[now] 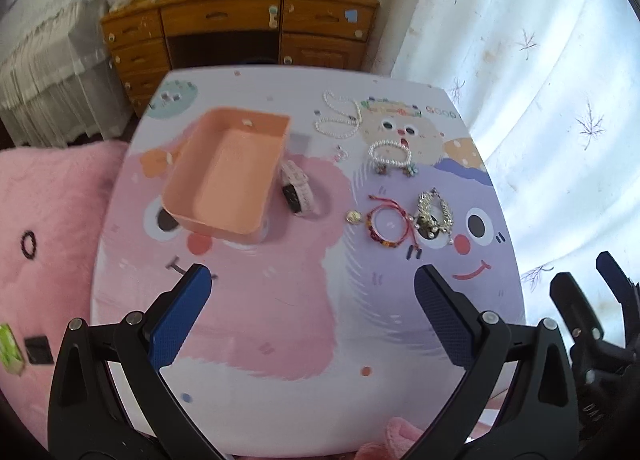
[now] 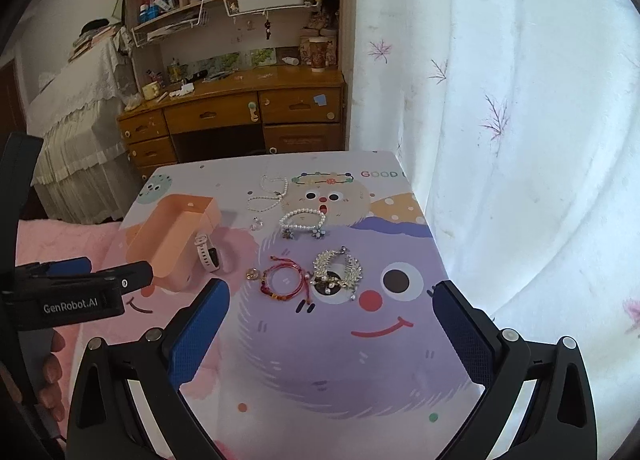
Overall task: Organize jewelry
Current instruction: 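Move both tools toward the jewelry beside the pink box, then grasp the red string bracelet with left tool while right tool grasps silver leaf comb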
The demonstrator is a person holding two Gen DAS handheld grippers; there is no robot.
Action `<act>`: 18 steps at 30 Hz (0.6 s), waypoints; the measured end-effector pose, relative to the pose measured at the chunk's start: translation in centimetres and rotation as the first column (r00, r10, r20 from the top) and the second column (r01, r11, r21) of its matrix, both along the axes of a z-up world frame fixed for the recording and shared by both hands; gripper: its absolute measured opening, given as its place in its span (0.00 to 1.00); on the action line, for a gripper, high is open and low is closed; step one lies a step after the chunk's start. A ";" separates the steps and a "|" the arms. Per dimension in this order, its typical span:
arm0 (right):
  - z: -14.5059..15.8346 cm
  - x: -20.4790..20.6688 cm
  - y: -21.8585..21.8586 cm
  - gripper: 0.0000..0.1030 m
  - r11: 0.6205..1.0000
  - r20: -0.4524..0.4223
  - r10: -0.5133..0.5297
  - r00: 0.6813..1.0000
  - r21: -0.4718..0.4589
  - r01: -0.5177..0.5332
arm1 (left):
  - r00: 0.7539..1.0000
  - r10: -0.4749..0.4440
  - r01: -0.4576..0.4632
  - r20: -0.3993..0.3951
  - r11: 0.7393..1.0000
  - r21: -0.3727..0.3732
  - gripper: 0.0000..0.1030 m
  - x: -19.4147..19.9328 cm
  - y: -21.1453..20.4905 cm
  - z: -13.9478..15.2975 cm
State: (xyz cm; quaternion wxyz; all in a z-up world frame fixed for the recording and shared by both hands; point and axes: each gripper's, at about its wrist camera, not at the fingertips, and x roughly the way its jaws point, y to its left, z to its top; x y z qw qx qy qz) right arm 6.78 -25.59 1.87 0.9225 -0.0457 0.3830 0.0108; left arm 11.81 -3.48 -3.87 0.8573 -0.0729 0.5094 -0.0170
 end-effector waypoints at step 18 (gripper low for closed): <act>-19.3 10.6 -2.9 0.77 0.910 -0.040 0.406 0.913 -0.079 -0.408 | 0.903 0.246 -0.312 -0.351 0.939 -0.145 0.63 7.9 -6.1 -15.6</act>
